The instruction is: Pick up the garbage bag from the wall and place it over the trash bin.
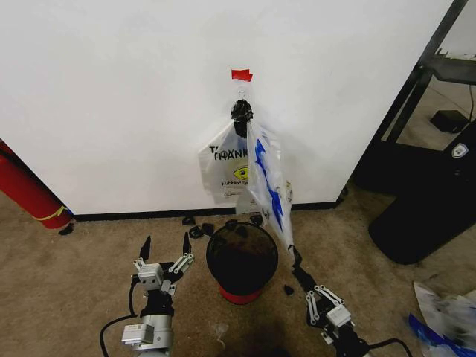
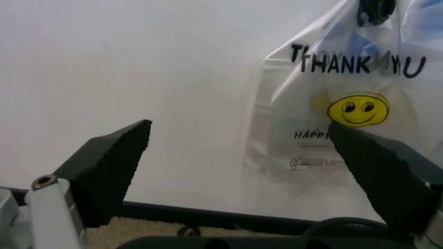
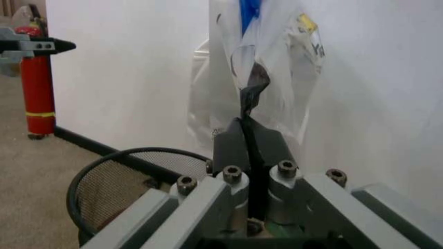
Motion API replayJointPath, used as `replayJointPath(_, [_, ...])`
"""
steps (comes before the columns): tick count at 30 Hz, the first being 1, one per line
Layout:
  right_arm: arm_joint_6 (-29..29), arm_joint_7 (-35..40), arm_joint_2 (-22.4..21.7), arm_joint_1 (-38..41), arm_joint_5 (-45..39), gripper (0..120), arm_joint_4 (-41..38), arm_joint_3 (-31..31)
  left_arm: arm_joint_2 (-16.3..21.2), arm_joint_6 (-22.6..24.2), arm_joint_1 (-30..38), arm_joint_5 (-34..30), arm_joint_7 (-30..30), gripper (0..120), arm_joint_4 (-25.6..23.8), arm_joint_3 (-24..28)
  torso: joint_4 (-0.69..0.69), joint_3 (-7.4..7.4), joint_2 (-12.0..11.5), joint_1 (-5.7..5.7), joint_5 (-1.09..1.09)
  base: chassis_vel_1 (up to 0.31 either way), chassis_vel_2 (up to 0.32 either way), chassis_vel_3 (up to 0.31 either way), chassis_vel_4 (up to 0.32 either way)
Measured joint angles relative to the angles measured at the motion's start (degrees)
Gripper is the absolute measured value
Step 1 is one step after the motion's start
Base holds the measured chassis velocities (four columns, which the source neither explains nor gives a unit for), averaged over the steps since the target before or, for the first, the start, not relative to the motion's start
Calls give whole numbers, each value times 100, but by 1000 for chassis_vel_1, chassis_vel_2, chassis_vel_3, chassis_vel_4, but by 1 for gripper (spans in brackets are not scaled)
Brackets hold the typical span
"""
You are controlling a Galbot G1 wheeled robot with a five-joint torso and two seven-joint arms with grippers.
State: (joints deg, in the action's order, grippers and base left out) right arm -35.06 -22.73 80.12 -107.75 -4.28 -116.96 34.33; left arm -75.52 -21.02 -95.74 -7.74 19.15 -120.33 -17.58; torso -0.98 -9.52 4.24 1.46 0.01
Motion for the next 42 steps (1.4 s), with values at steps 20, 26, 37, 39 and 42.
replayJointPath(20, [-626,1,161,-256,-61,0,273,78,-133,-69,-227,169,10,100,-101,-56,0,0,0,0,-1,0,0,0,0])
replayJointPath(26, [-840,34,240,-289,-30,0,400,98,-132,-72,-241,170,14,100,-115,-59,0,0,0,0,-1,0,0,0,0])
replayJointPath(37, [-455,285,206,3,-103,0,324,122,26,68,-152,93,19,100,-183,162,0,0,0,0,-1,0,0,0,0])
replayJointPath(39, [-174,443,153,191,-91,0,269,34,122,179,-106,31,8,100,-241,311,-1,0,0,0,-1,0,0,0,0])
replayJointPath(42, [-4,560,104,315,-44,1,250,-43,150,200,-84,59,4,100,-241,351,-1,0,0,0,-1,0,0,0,0])
